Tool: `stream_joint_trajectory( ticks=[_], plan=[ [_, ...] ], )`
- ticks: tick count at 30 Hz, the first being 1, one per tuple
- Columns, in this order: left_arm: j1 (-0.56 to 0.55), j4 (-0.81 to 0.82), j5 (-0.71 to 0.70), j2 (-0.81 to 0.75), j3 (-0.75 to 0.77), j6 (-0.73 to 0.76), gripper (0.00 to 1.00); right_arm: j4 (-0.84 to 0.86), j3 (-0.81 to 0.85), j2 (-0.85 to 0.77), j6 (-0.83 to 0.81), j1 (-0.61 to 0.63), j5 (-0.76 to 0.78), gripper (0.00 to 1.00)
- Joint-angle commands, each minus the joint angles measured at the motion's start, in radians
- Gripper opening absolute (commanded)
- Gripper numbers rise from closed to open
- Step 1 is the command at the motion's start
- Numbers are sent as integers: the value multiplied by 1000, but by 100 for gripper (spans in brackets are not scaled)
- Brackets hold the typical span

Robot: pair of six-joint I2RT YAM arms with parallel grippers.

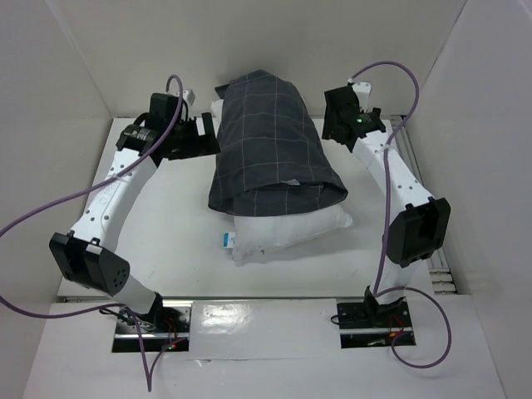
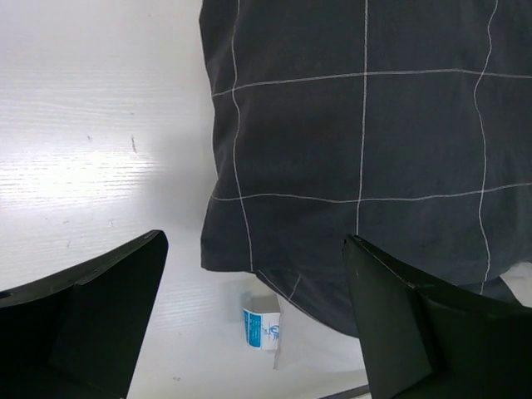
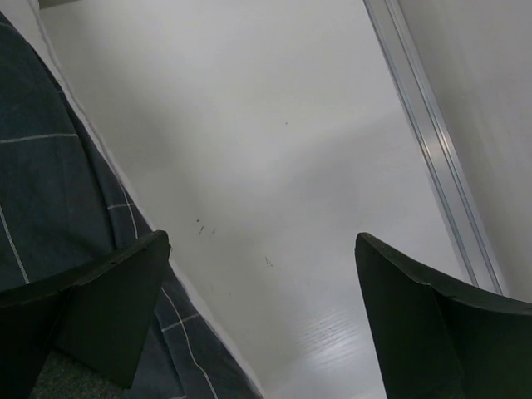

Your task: Put the pillow into the pillowcase

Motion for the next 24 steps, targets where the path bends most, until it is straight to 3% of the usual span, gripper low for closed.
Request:
stream_joint_trajectory(
  ticks=[1,5,11,17,19,20,21,22,24],
  plan=[
    [3,-2,46,32,37,-29,100,-11,-17,-48,16,-5,-24,100],
    [-6,-20,169,138,121,-42,99,-1,-37,-57,28,4,-50,100],
    [-59,-89,135,318,299,-33,98,9,-92,-105,39,4,-125,100],
    [-59,-23,250,497,400,-53,99,62,-176,-175,18,-7,-242,100],
    [-50,-12,304,540,448,-64,82,62,-213,-203,18,-16,-251,100],
    [-50,-12,327,555,459,-64,69,71,-224,-212,18,-16,-262,100],
    [-41,-12,344,565,459,-78,48,72,-236,-221,18,-16,-262,100],
    [-32,-12,359,565,468,-87,12,82,-258,-231,9,-25,-273,100],
    [-18,12,379,551,468,-87,0,93,-279,-243,-18,-34,-331,100]
  ],
)
